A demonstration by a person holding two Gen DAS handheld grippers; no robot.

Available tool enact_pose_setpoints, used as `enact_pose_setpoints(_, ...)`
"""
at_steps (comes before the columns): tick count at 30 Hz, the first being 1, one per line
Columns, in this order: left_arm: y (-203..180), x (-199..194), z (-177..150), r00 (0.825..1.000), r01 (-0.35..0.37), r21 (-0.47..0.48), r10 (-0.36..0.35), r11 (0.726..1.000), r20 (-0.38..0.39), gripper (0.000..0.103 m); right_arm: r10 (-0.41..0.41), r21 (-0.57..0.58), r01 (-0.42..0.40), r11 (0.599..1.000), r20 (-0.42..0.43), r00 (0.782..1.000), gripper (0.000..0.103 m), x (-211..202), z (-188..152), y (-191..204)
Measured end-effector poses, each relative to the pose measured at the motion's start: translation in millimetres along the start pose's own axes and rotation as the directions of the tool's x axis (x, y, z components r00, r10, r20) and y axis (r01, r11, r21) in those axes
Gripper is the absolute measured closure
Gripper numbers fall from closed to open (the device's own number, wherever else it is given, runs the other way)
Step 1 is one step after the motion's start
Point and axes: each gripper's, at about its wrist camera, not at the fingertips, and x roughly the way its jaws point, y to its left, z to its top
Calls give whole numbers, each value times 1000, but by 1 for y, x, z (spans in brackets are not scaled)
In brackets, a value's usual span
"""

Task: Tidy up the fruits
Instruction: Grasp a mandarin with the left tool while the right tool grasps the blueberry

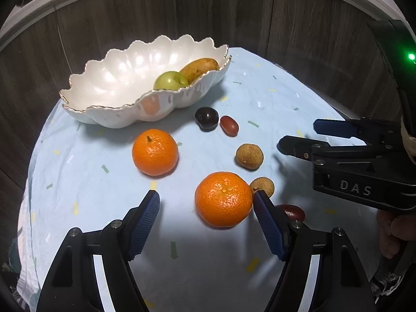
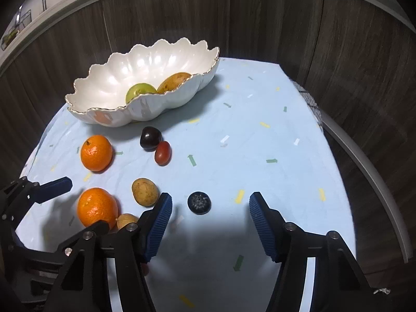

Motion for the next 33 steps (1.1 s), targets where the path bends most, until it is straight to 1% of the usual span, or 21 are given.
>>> enact_pose_setpoints(6,1,10,0,1000,24,-13,-24,1000,-19,37,5,5,-5,1000,-20,1000,50,12,0,0)
enact_pose_setpoints(7,1,11,1,999,30,-14,-30,999,-21,38,7,6,-7,1000,-26,1000,54,14,-1,0)
enact_pose_setpoints(10,1,14,1,998,48,-18,-48,999,-30,43,6,6,-6,1000,-42,999,59,20,-2,0)
enact_pose_setpoints(13,-1,17,0,998,50,-10,-51,999,-32,47,-8,-11,7,1000,-34,999,61,21,-2,3)
enact_pose_setpoints(15,-3,17,0,998,55,-3,-55,998,-28,52,-17,-18,17,1000,-30,999,64,20,-3,4)
enact_pose_setpoints(17,-4,16,0,998,61,0,-61,998,-25,57,-11,-21,11,1000,-27,1000,71,20,-2,4)
enact_pose_setpoints(20,-7,16,0,998,58,11,-58,998,-20,58,-2,-32,1,999,-26,1000,80,19,-2,6)
enact_pose_setpoints(21,-6,16,-1,998,60,9,-60,998,-19,58,1,-35,-1,999,-26,1000,81,19,-2,7)
enact_pose_setpoints(25,-6,15,-1,998,62,5,-62,998,-18,59,4,-32,-5,999,-27,1000,83,18,-2,7)
enact_pose_setpoints(33,-5,9,-1,999,47,-5,-47,999,-9,59,12,-21,-13,1000,-15,1000,83,12,-1,5)
